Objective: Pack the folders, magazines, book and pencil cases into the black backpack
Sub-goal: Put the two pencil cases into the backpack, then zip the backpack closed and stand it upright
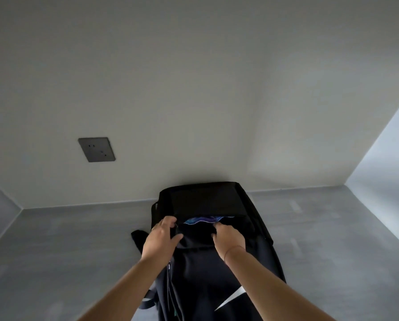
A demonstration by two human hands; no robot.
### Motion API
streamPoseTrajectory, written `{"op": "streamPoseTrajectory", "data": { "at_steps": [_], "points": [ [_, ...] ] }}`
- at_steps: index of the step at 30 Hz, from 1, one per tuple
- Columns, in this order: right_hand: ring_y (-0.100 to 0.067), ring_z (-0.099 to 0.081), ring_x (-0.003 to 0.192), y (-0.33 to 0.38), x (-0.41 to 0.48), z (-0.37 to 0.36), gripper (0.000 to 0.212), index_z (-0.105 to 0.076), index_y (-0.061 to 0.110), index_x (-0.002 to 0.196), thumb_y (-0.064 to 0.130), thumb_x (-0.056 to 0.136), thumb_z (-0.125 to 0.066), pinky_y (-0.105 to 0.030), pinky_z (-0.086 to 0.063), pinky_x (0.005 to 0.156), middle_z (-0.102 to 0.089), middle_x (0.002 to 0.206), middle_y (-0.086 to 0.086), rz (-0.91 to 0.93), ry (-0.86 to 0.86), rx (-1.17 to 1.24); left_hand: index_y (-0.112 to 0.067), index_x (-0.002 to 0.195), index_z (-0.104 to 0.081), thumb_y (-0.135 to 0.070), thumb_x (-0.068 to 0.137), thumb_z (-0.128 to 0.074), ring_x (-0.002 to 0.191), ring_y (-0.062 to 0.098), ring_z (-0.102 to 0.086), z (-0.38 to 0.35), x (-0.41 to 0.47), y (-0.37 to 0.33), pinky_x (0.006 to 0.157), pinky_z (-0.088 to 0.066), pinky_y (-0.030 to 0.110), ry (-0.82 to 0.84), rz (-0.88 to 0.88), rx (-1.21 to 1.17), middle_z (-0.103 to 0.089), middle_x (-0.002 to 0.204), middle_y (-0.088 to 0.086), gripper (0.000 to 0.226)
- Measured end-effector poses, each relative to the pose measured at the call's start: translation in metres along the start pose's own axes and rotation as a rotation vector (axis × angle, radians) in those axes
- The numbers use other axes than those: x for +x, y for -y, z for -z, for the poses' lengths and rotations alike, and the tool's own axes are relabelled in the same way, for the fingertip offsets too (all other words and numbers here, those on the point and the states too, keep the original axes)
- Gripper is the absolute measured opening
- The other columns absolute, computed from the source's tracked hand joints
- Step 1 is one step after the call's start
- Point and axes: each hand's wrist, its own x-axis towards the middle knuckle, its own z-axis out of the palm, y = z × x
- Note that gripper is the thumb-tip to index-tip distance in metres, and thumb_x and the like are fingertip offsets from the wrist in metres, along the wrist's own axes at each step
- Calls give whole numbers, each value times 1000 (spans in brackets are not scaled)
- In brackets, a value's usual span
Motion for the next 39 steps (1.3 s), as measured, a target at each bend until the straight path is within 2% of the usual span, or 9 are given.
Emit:
{"op": "streamPoseTrajectory", "data": {
  "at_steps": [3,7,10,16,20,25,30,34,39],
  "points": [
    [-24,-65,88,-5,-2,6,17,-56,18,106,24,94,-45,-30,-44,64,-69,95,-3,24,-33,-28,-18,120,-52,-24,87,-62,102,15,-58,-3,3,2,89,-49,34,51,77,-55,-62,115,-2,35],
    [-18,-62,74,-22,-27,11,11,-52,22,91,31,94,-47,-29,-41,57,-66,82,4,94,-173,90,-19,138,-37,-23,88,-62,96,17,-56,-7,6,5,83,-46,28,102,133,-83,-54,109,-3,56],
    [-14,-58,65,-29,-43,22,12,-51,24,86,31,94,-46,-32,-46,57,-61,73,7,167,-285,185,-19,133,-44,-27,86,-64,87,14,-51,-7,10,2,74,-41,24,143,134,-61,-46,103,-2,51],
    [-13,-61,86,3,-38,27,19,-59,22,109,27,94,-48,-25,-49,65,-61,103,9,253,-371,221,-21,95,-55,-22,83,-67,80,11,-51,2,11,3,63,-38,19,158,104,-66,-52,99,2,18],
    [-15,-57,99,46,-27,8,28,-59,21,118,28,92,-53,-27,-51,79,-56,111,3,430,-238,162,-15,88,-67,-5,86,-61,77,13,-59,13,8,4,71,-46,21,38,-7,-91,-63,91,2,12],
    [-18,-60,97,72,-14,-6,28,-65,20,111,31,86,-60,-32,-53,81,-58,106,-1,331,-152,166,-13,86,-73,-1,82,-63,76,13,-62,25,9,-8,69,-50,23,-31,-141,-122,-64,82,-2,15],
    [-19,-63,93,71,-8,-12,16,-70,15,96,26,86,-63,-34,-54,81,-65,102,-2,206,-133,292,-22,87,-70,-5,83,-65,76,-1,-62,18,3,-3,61,-44,3,-111,22,-385,-67,80,-13,18],
    [-16,-66,86,63,-8,-13,15,-71,15,93,25,85,-62,-29,-53,79,-73,92,-2,120,-115,492,-19,108,-62,-2,78,-67,88,10,-60,0,-4,6,76,-45,14,6,49,-314,-63,100,-5,35],
    [-14,-63,75,65,-6,-13,12,-69,16,84,26,81,-65,-25,-51,68,-70,80,0,133,-49,519,-20,93,-65,-8,77,-71,76,11,-61,-10,-1,6,63,-43,13,-28,75,-318,-66,89,-1,22]
  ]
}}
